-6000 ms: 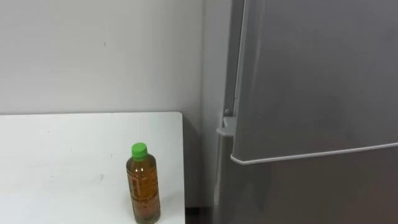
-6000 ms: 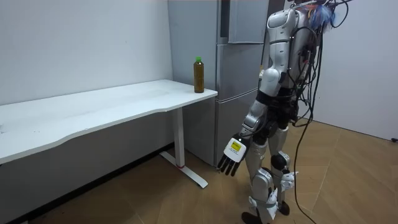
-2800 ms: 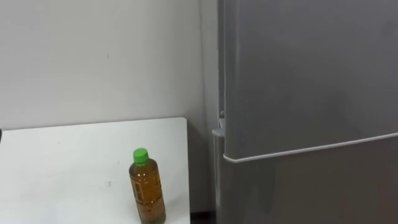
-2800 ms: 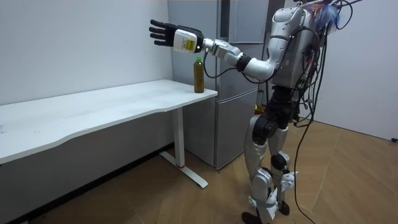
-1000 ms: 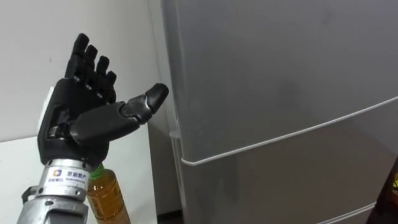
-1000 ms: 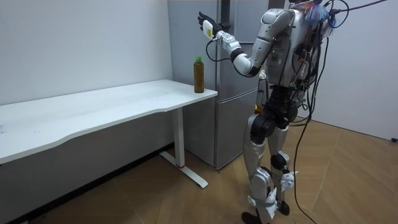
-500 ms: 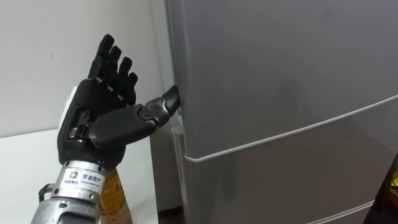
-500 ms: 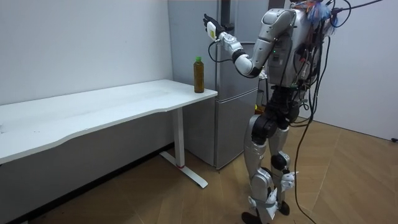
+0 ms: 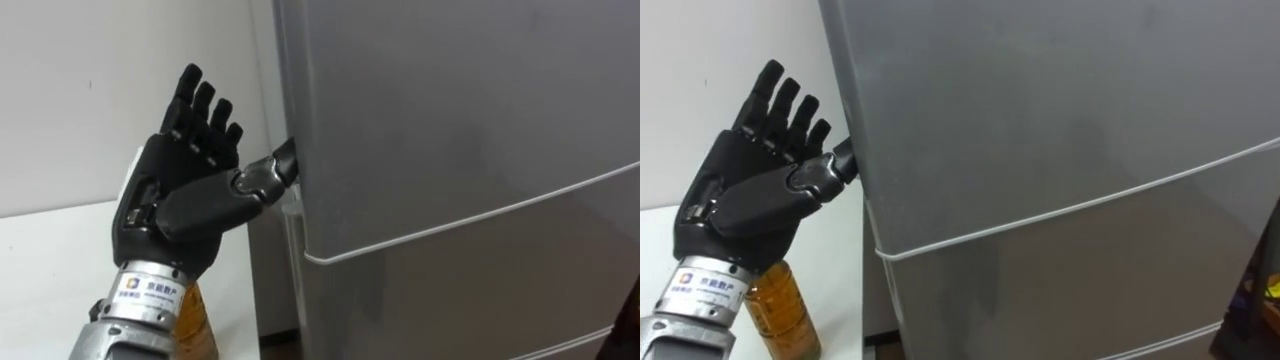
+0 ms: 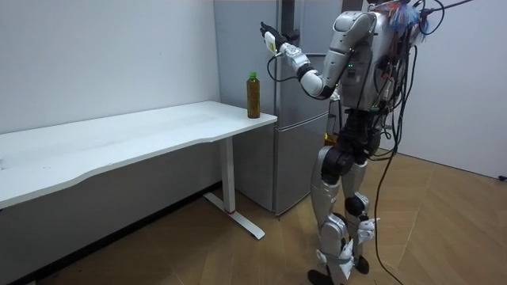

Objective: Put the bottle in the upper fridge

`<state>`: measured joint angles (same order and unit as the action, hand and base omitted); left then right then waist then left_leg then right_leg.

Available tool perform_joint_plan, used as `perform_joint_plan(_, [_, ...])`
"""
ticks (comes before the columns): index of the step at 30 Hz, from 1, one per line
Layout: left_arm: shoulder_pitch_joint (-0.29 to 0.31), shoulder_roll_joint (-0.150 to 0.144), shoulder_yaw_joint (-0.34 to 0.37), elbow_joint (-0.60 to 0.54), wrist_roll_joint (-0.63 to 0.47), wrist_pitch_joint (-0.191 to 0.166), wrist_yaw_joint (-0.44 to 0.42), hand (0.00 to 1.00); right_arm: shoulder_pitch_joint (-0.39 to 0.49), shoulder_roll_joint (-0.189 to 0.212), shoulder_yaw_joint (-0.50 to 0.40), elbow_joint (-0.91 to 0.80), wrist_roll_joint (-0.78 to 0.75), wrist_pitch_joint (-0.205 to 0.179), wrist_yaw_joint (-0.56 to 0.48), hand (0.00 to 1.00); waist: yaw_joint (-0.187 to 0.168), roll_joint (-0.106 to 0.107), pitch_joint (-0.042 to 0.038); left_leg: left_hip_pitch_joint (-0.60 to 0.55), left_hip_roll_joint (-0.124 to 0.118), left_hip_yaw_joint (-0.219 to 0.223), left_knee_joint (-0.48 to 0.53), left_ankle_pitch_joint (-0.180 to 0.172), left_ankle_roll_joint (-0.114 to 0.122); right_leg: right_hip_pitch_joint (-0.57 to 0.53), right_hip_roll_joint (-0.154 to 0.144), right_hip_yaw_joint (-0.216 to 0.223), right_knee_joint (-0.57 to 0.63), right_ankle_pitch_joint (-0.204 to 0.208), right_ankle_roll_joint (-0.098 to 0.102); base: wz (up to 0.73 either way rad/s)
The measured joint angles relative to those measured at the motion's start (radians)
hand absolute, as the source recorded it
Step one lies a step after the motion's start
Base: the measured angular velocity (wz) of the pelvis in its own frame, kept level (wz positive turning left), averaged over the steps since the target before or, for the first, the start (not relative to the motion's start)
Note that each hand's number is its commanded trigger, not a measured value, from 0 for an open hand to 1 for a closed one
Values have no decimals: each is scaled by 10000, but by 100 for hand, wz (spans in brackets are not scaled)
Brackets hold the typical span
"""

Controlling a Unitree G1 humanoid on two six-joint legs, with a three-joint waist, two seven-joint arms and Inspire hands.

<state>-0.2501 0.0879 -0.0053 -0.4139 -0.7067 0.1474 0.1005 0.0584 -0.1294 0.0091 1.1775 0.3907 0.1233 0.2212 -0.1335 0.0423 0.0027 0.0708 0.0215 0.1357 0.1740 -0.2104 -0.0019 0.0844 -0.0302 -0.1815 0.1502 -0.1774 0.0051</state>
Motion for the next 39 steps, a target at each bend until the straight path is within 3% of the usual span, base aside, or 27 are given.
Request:
perform_joint_plan(30, [90,70,-263,-331,12,46,-980,0,6,-179,354,-59,-16,-4,137,0,60,121,-74,-316,-11,-48,234,2,4,-100,-37,-136,20,23,5,1])
perform_joint_plan(39, [456,156,-940,-420,-135,47,-1612,0,17,-215,351,-49,14,-23,227,0,34,139,-78,-232,-20,-39,236,13,22,7,-45,-126,-22,22,8,0])
